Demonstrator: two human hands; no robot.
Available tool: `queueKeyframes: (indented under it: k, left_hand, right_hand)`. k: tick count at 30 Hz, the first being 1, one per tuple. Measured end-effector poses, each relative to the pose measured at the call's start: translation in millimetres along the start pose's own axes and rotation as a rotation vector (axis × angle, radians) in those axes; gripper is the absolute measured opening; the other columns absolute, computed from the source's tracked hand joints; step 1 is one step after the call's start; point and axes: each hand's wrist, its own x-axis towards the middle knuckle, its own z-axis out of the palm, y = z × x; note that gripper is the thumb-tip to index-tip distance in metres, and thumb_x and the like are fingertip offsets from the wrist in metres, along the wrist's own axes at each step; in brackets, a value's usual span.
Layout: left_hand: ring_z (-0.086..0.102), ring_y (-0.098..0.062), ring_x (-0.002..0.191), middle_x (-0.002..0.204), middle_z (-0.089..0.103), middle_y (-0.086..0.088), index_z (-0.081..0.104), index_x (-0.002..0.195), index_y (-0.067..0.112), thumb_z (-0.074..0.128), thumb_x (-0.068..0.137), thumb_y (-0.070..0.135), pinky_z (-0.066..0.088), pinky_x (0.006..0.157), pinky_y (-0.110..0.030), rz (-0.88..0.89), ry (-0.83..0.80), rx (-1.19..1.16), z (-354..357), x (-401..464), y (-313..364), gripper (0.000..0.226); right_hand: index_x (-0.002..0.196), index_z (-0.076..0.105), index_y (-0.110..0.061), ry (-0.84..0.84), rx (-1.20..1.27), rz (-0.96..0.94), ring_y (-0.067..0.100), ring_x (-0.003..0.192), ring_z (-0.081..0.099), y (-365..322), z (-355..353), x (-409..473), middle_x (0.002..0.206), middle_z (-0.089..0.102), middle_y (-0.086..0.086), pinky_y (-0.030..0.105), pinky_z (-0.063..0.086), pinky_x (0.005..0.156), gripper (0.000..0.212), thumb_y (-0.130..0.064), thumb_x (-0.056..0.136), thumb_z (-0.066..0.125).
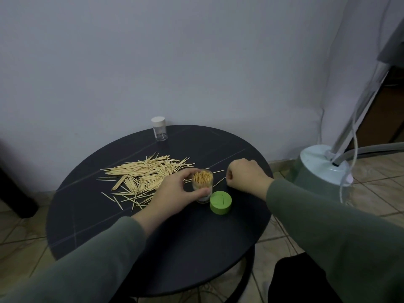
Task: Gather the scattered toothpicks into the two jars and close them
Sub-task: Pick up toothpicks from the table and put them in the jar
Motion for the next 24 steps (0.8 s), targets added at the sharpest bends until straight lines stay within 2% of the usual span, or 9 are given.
queueKeyframes:
  k: [6, 9, 10, 12, 14, 16, 18, 21, 24]
  left_hand:
    - [0.056, 0.016, 0.080, 0.104, 0.066, 0.020, 0.060, 0.122, 0.033, 0.081, 0.071, 0.043, 0.043, 0.070, -0.007, -0.032, -0.028, -0.010, -3.0, 0.6, -1.5, 0.056]
    - [0.050, 0.020, 0.066, 0.103, 0.065, 0.018, 0.060, 0.121, 0.033, 0.080, 0.073, 0.040, 0.039, 0.059, -0.003, -0.029, -0.035, 0.011, -3.8, 0.7, 0.6, 0.052]
    - [0.052, 0.018, 0.068, 0.102, 0.065, 0.018, 0.060, 0.121, 0.032, 0.080, 0.074, 0.039, 0.038, 0.057, -0.004, -0.024, -0.033, 0.010, -4.0, 0.5, 1.2, 0.052]
    - [0.050, 0.012, 0.089, 0.097, 0.063, 0.019, 0.061, 0.123, 0.030, 0.080, 0.074, 0.039, 0.041, 0.060, -0.013, -0.017, -0.031, 0.003, -4.9, 0.2, 1.8, 0.053]
    - [0.037, 0.010, 0.099, 0.088, 0.059, 0.022, 0.061, 0.124, 0.029, 0.080, 0.074, 0.040, 0.042, 0.071, -0.023, -0.020, -0.036, 0.015, -6.3, 0.1, 1.5, 0.054]
    - [0.037, 0.008, 0.100, 0.078, 0.054, 0.023, 0.061, 0.124, 0.028, 0.080, 0.074, 0.040, 0.042, 0.070, -0.023, -0.018, -0.037, 0.033, -7.9, 0.1, -0.3, 0.055]
    - [0.038, 0.007, 0.099, 0.074, 0.054, 0.019, 0.062, 0.124, 0.025, 0.080, 0.075, 0.036, 0.042, 0.064, -0.013, -0.007, -0.039, 0.028, -10.3, -0.8, 0.5, 0.054]
    - [0.043, 0.011, 0.092, 0.093, 0.058, 0.010, 0.061, 0.125, 0.019, 0.080, 0.077, 0.026, 0.040, 0.070, -0.016, 0.001, -0.063, 0.007, -14.4, -1.1, 1.7, 0.052]
    - [0.050, 0.021, 0.061, 0.077, 0.057, 0.013, 0.059, 0.123, 0.024, 0.079, 0.078, 0.024, 0.036, 0.051, -0.005, -0.019, -0.137, 0.003, -19.9, 1.0, 1.5, 0.050]
  right_hand:
    - [0.110, 0.066, -0.028, -0.039, 0.159, -0.112, 0.010, 0.102, 0.059, 4.9, -9.0, 4.1, 0.105, 0.067, -0.011, 0.038, 0.033, 0.101, 0.019, -0.032, 0.093, 0.060]
    - [0.114, 0.064, -0.028, -0.034, 0.110, -0.071, 0.014, 0.106, 0.057, 7.5, -7.8, 6.8, 0.110, 0.066, -0.009, 0.041, 0.033, 0.101, 0.023, -0.037, 0.094, 0.057]
    - [0.112, 0.065, -0.027, -0.028, 0.074, -0.052, 0.015, 0.104, 0.058, 6.3, -7.5, 6.8, 0.109, 0.066, -0.008, 0.041, 0.035, 0.100, 0.025, -0.041, 0.094, 0.057]
    - [0.105, 0.065, -0.024, -0.038, 0.018, 0.000, 0.017, 0.099, 0.059, 2.0, -7.4, 6.3, 0.102, 0.066, -0.006, 0.042, 0.037, 0.097, 0.030, -0.049, 0.089, 0.061]
    - [0.105, 0.064, -0.020, -0.069, -0.020, 0.030, 0.020, 0.099, 0.059, -3.6, -6.2, 5.6, 0.102, 0.065, -0.002, 0.042, 0.037, 0.095, 0.028, -0.043, 0.088, 0.064]
    - [0.103, 0.065, -0.018, -0.087, 0.022, 0.036, 0.021, 0.100, 0.060, -9.1, -3.8, 5.8, 0.102, 0.066, 0.000, 0.040, 0.040, 0.094, 0.021, -0.034, 0.089, 0.064]
    - [0.097, 0.070, -0.018, -0.128, 0.193, 0.038, 0.019, 0.096, 0.062, -12.9, -3.2, 7.3, 0.098, 0.068, -0.001, 0.039, 0.046, 0.093, 0.015, -0.030, 0.090, 0.065]
    - [0.092, 0.074, -0.019, -0.177, 0.422, 0.048, 0.013, 0.093, 0.062, -11.8, -9.9, 9.8, 0.094, 0.069, -0.005, 0.034, 0.051, 0.089, 0.013, -0.027, 0.091, 0.064]
    - [0.096, 0.074, -0.020, -0.129, 0.378, 0.062, 0.014, 0.094, 0.063, 0.2, -16.6, 15.3, 0.096, 0.070, -0.005, 0.039, 0.052, 0.092, 0.013, -0.029, 0.089, 0.066]
